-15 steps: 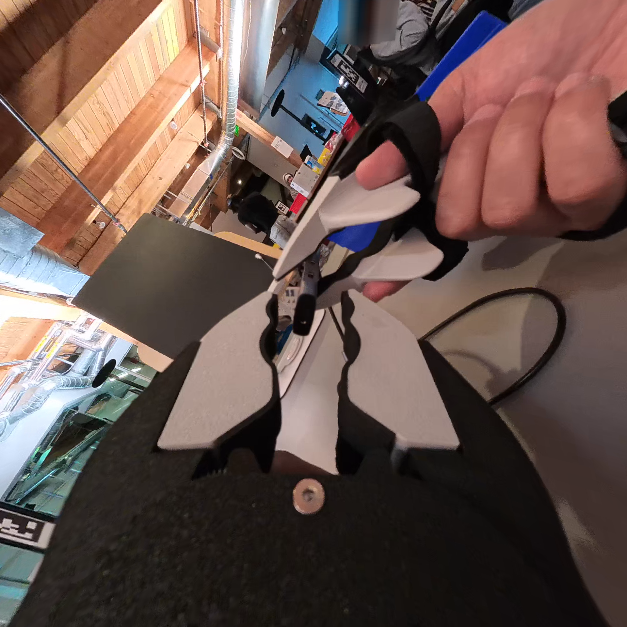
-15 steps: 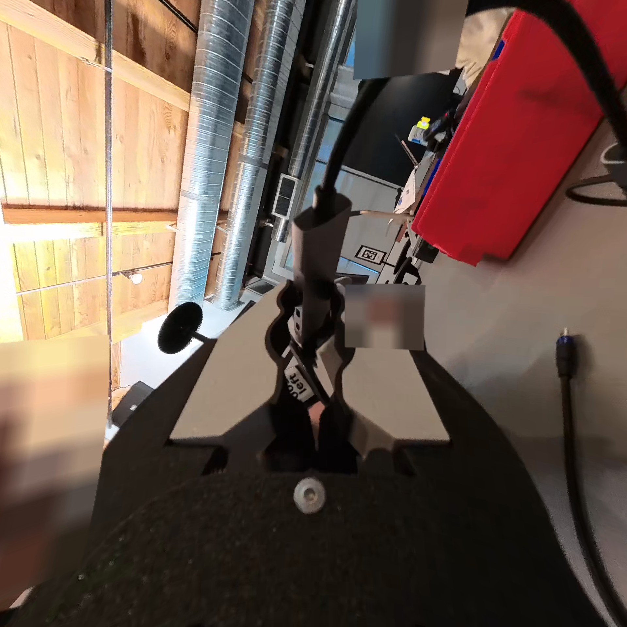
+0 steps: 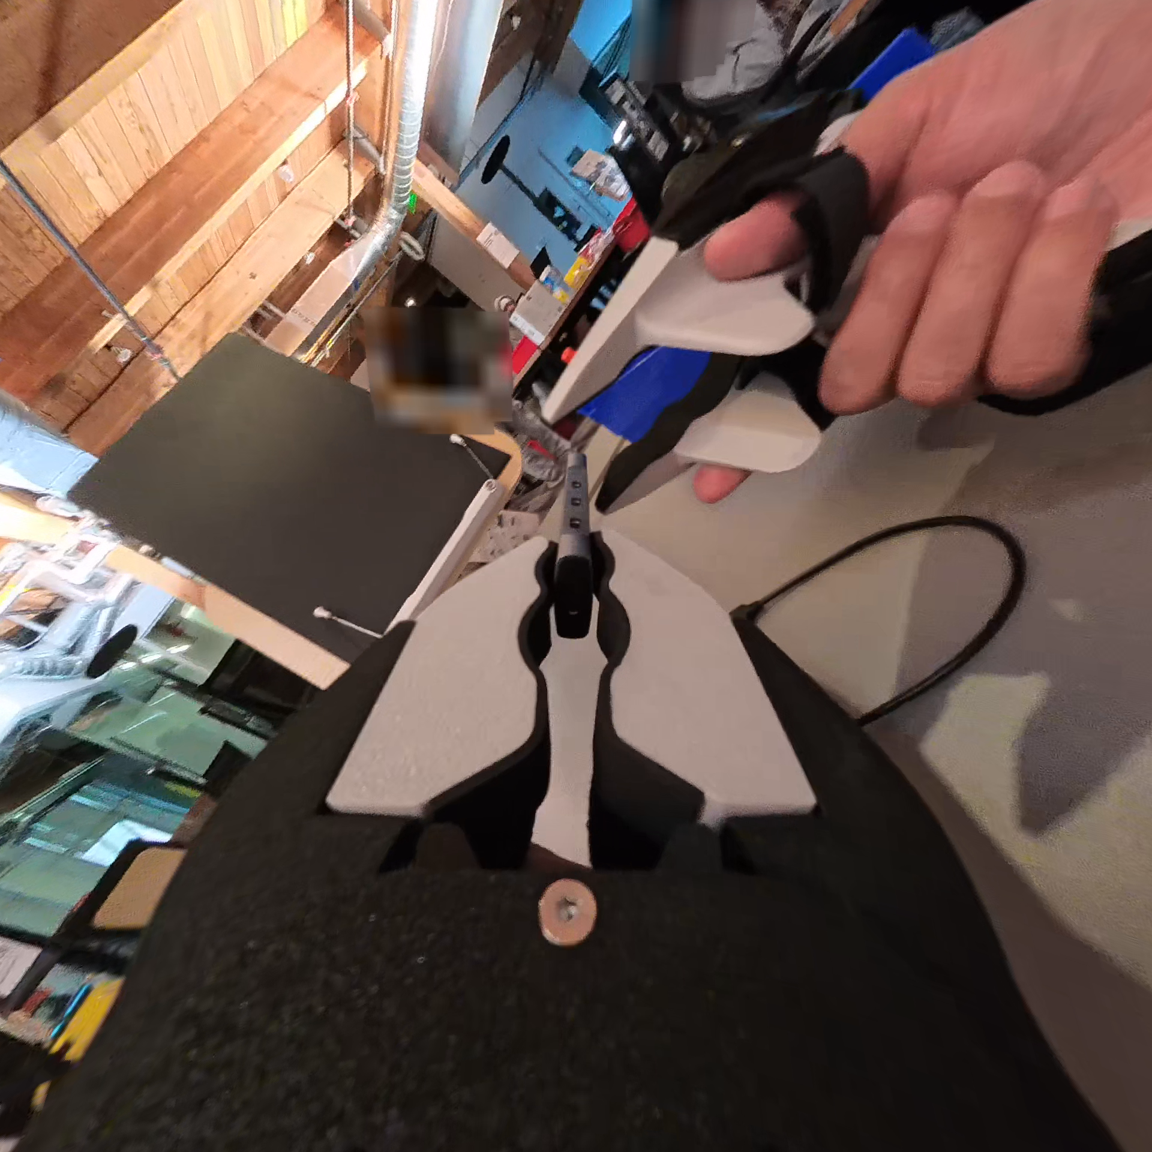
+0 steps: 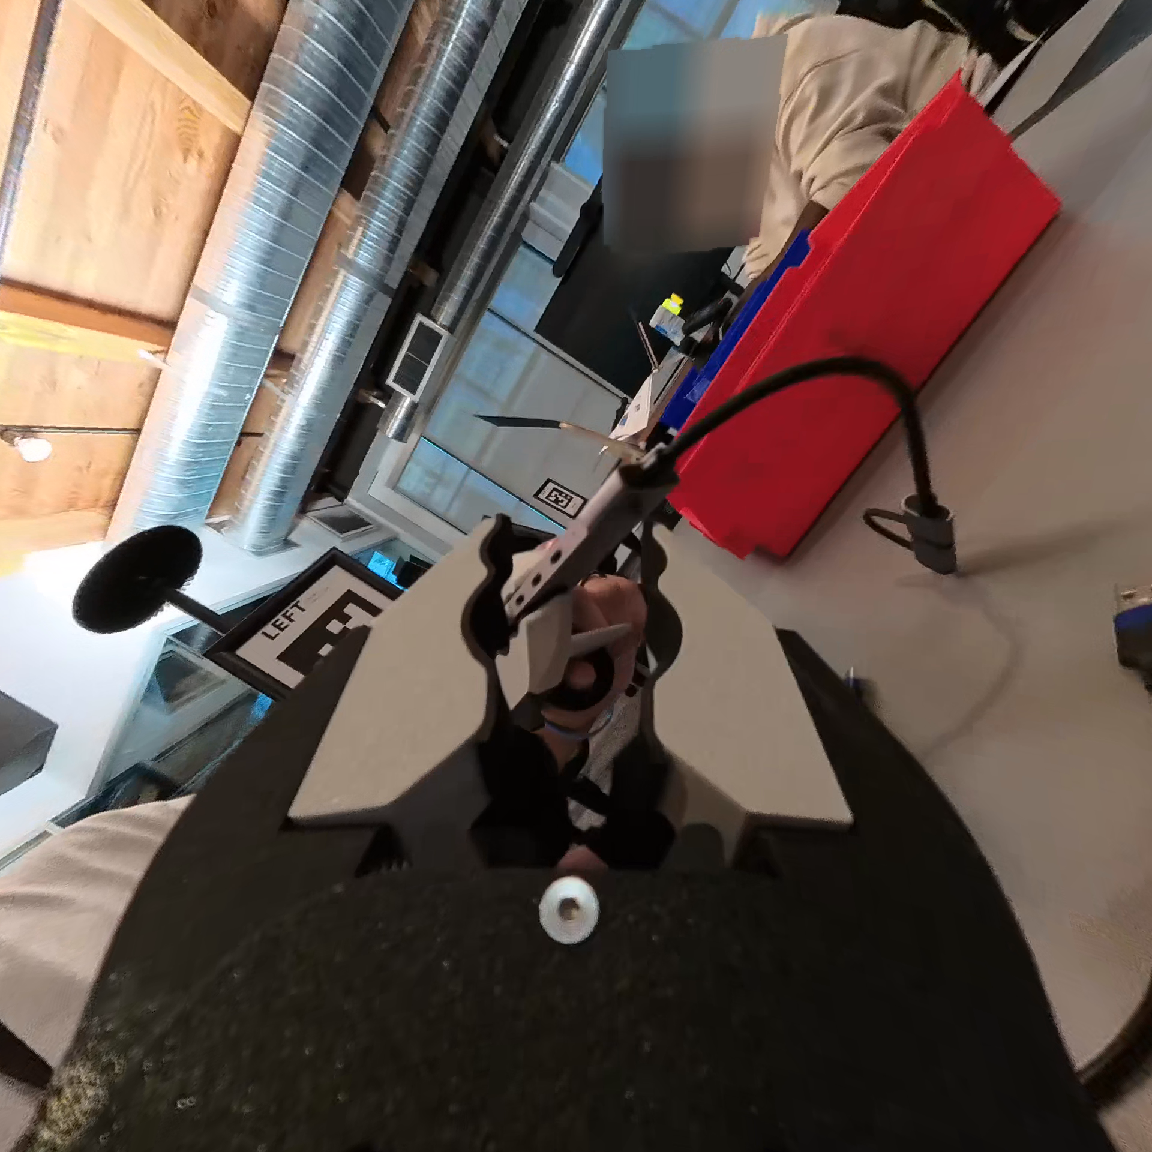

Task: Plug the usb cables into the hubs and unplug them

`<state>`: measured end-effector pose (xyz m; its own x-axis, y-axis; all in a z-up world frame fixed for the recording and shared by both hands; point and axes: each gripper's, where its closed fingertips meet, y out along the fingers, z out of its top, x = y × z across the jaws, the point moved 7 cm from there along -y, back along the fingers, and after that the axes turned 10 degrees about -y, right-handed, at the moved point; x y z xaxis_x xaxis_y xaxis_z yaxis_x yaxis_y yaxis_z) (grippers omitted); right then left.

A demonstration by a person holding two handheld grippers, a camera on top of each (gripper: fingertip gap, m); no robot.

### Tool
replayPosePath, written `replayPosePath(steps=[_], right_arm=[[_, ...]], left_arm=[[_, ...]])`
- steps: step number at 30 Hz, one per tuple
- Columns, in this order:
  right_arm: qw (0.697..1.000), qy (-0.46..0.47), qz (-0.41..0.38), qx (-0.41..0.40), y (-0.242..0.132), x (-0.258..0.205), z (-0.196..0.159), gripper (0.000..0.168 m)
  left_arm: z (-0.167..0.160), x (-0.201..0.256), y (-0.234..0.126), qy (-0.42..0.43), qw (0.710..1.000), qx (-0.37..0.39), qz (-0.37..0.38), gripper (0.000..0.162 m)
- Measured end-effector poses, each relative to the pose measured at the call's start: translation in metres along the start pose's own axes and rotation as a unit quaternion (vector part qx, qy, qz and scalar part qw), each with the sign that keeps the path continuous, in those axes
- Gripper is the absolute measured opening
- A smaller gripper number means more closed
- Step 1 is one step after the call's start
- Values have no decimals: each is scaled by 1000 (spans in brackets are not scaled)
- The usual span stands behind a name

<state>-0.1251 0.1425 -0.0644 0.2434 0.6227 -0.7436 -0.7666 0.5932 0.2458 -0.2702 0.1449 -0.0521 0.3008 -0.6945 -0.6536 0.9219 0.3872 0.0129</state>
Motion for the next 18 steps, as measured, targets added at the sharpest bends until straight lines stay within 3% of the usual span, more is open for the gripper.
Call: replayPosePath(steps=[3, 5, 18], right_arm=[[999, 34, 28, 7, 1, 1, -2, 38], [998, 44, 35, 10, 0, 3, -4, 24], [993, 110, 34, 1, 1, 14, -11, 22]], left_arm=[[5, 5, 0, -17, 1000, 17, -16, 9], [9, 5, 0, -34, 999, 25, -15, 9], [2, 8, 0, -19, 999, 8, -28, 9]])
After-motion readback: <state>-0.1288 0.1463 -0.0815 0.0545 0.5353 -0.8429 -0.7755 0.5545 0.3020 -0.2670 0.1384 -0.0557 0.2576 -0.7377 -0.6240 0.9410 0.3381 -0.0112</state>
